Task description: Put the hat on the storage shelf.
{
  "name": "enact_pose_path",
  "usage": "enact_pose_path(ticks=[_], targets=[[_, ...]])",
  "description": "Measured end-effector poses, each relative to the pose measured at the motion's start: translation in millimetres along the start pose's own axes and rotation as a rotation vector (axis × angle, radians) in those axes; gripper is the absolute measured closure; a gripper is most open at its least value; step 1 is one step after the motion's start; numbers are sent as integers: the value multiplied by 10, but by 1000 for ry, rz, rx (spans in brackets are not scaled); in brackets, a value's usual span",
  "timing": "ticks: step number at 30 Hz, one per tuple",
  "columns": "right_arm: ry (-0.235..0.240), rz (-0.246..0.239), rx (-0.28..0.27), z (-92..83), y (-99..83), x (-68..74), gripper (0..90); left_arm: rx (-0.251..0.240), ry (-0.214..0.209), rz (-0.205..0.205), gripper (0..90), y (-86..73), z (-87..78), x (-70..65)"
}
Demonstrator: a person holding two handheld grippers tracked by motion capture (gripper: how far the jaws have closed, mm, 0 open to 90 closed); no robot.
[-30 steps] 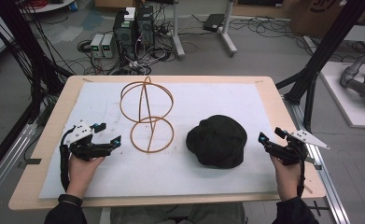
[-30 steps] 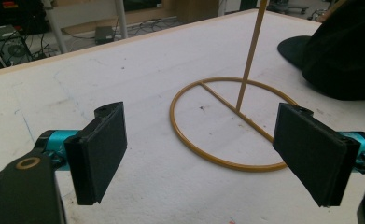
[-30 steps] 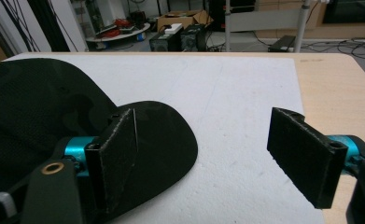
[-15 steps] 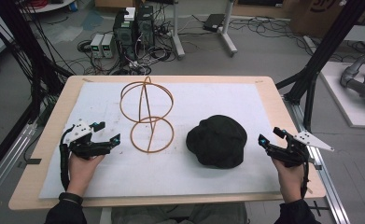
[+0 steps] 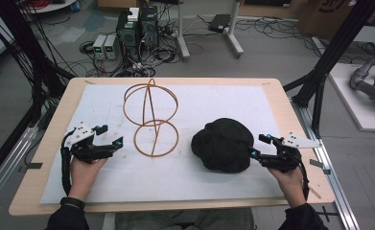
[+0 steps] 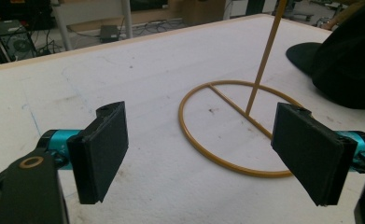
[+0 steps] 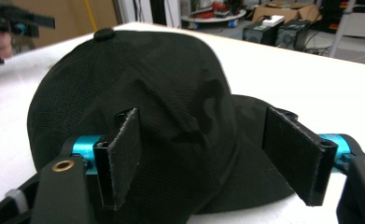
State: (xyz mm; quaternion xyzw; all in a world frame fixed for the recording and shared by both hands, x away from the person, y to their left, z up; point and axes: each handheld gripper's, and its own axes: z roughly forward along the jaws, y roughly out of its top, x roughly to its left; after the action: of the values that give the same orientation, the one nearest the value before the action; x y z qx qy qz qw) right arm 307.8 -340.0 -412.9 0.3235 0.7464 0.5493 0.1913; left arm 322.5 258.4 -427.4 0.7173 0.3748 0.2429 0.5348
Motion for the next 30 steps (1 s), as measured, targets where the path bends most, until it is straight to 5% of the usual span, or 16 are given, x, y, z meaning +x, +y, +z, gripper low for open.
enact_pose_path(ticks=[10,18,24,30], targets=[[9,-54,84,230,53,39,375,22,-10,6,188,-31,-45,-22],[61,-78,114,341,99,32,480,31,-16,8,191,-43,-62,-34],[32,-101,119,347,105,56,547,35,-20,12,193,-45,-61,-42],[-14,-179,112,310,112,134,686,28,-24,15,194,-40,-68,-50]])
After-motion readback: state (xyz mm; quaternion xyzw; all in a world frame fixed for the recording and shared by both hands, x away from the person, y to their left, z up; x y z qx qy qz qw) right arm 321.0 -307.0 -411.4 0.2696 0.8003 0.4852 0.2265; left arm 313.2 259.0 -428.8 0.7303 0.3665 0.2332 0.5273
